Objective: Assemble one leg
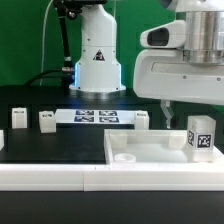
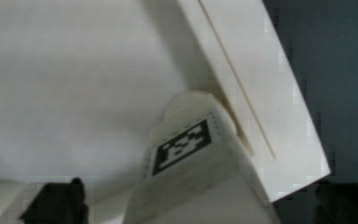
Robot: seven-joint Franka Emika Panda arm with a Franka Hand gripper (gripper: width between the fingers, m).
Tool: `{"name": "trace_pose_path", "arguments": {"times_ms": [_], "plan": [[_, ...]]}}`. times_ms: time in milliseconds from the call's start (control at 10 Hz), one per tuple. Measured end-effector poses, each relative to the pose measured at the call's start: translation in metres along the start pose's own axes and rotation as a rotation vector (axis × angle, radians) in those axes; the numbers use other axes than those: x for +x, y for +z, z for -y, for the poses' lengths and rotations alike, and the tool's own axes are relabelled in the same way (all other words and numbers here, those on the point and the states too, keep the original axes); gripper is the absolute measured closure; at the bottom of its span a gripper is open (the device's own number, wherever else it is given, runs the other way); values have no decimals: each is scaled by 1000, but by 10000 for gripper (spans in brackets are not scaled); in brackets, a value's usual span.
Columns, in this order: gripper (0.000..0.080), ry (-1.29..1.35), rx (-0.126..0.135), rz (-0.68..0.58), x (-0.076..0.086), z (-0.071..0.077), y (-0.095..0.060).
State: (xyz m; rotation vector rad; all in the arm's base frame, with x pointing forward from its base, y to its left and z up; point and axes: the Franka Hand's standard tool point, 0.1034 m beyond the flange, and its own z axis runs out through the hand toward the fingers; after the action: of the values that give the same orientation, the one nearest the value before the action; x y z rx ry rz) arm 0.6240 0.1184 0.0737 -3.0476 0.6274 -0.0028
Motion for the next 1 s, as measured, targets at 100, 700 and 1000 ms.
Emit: {"name": "trace_pose_path", "arguments": {"times_ms": [100,700,1000], "plan": [[151,-65,-3,1,-1,1,-1],[247,-276,-17,-18,2,0,-1],[508,-275,-17,-18,2,0,-1]]}}
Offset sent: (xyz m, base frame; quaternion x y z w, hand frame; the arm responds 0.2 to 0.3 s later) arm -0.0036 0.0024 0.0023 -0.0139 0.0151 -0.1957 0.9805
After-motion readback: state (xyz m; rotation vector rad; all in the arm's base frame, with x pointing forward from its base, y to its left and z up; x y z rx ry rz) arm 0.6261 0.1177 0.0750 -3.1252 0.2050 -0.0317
